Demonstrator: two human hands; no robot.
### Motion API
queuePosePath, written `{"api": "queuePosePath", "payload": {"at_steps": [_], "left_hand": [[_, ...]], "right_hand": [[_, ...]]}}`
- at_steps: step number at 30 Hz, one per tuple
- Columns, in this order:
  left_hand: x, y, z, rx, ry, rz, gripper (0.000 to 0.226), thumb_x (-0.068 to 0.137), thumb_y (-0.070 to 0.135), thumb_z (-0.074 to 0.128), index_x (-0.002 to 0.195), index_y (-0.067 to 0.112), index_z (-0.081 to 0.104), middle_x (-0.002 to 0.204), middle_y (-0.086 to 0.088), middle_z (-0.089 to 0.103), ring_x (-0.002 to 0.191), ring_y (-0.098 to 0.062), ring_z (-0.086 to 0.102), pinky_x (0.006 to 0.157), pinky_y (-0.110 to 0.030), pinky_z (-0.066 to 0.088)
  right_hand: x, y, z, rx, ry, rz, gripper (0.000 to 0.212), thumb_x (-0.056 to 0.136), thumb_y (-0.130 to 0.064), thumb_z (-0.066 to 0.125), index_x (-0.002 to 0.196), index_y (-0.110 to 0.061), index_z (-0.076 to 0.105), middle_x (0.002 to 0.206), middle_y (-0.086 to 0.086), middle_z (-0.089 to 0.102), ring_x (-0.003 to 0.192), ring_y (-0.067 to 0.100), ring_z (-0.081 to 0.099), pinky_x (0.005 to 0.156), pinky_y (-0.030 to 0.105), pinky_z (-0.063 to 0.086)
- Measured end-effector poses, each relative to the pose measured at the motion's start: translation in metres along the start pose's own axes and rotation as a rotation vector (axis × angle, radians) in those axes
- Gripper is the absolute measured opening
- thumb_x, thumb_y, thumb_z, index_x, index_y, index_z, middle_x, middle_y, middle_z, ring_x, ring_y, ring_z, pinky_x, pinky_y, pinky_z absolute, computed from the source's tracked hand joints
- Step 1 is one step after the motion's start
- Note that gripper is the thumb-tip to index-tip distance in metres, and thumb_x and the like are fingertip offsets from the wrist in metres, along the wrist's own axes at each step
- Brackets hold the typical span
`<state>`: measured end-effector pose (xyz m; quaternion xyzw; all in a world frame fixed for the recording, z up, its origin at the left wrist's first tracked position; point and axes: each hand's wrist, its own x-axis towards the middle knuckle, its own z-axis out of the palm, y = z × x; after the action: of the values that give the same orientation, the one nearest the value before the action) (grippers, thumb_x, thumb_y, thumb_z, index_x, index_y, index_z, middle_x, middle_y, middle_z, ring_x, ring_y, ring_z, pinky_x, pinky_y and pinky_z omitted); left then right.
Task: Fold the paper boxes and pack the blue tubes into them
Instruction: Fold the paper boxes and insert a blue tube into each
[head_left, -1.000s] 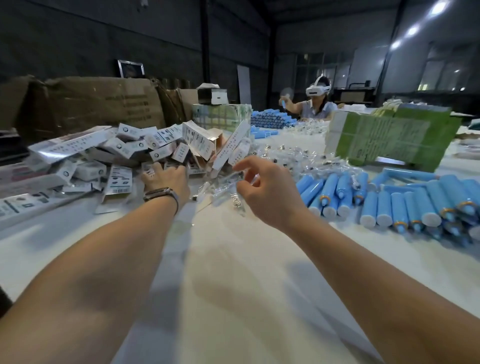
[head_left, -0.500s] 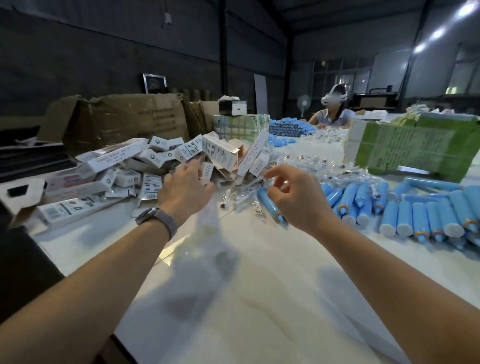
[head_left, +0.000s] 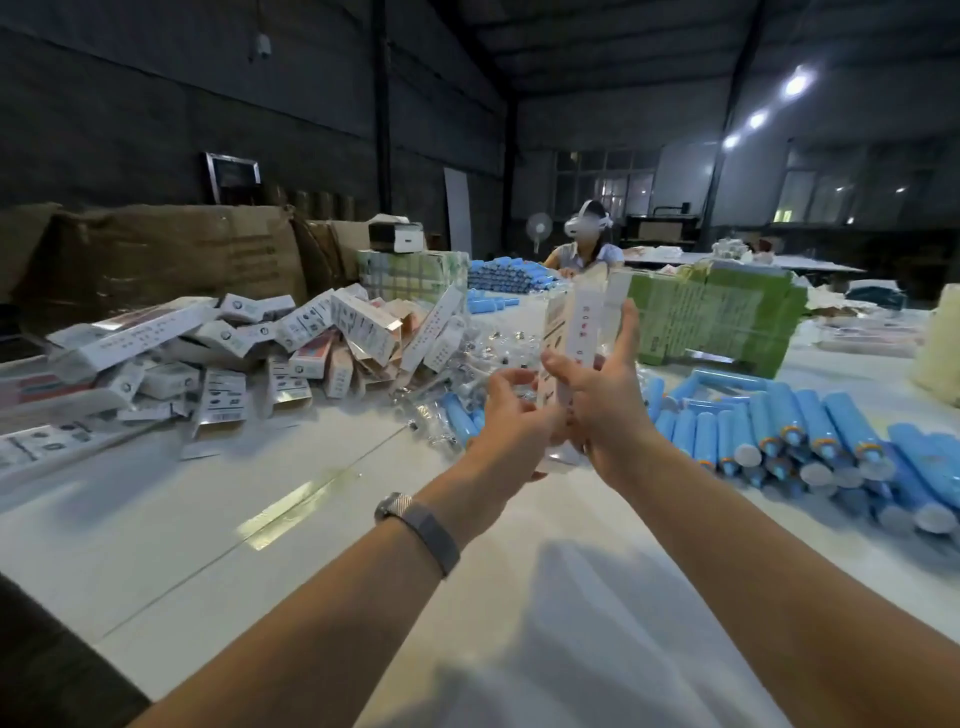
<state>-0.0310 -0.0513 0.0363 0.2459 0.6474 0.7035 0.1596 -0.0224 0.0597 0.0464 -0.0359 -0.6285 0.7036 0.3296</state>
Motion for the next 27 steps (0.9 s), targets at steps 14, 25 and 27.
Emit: {"api": "queuePosePath", "payload": {"at_steps": [14, 25, 27], "left_hand": [[0.015, -0.031, 0.007, -0.489, -0.192, 0.011, 0.067, 0.083, 0.037, 0.058, 0.143, 0.011, 0.045, 0.112, -0.009, 0.067, 0.101, -0.022, 0.067, 0.083, -0.040, 0.055], [0.022, -0.041, -0.007, 0.042, 0.213, 0.404, 0.032, 0.080, 0.046, 0.066, 0.101, 0.028, 0.050, 0.104, 0.007, 0.068, 0.101, -0.021, 0.069, 0.087, -0.045, 0.057], [0.023, -0.044, -0.010, 0.097, 0.217, 0.441, 0.038, 0.077, 0.044, 0.071, 0.101, 0.030, 0.046, 0.100, 0.016, 0.069, 0.095, -0.010, 0.070, 0.081, -0.036, 0.058]], "right_hand": [[-0.016, 0.016, -0.040, -0.478, -0.351, -0.178, 0.073, 0.075, -0.018, 0.084, 0.136, -0.031, 0.047, 0.107, 0.001, 0.059, 0.083, 0.009, 0.066, 0.067, 0.028, 0.058], [0.014, 0.027, -0.100, -0.889, -0.119, -0.054, 0.030, 0.095, -0.029, 0.054, 0.123, -0.024, 0.064, 0.121, -0.004, 0.064, 0.118, 0.015, 0.056, 0.100, 0.034, 0.045], [0.017, 0.032, -0.109, -1.385, -0.042, -0.036, 0.035, 0.095, -0.036, 0.048, 0.127, -0.030, 0.061, 0.129, 0.003, 0.056, 0.126, 0.027, 0.044, 0.101, 0.040, 0.039]]}}
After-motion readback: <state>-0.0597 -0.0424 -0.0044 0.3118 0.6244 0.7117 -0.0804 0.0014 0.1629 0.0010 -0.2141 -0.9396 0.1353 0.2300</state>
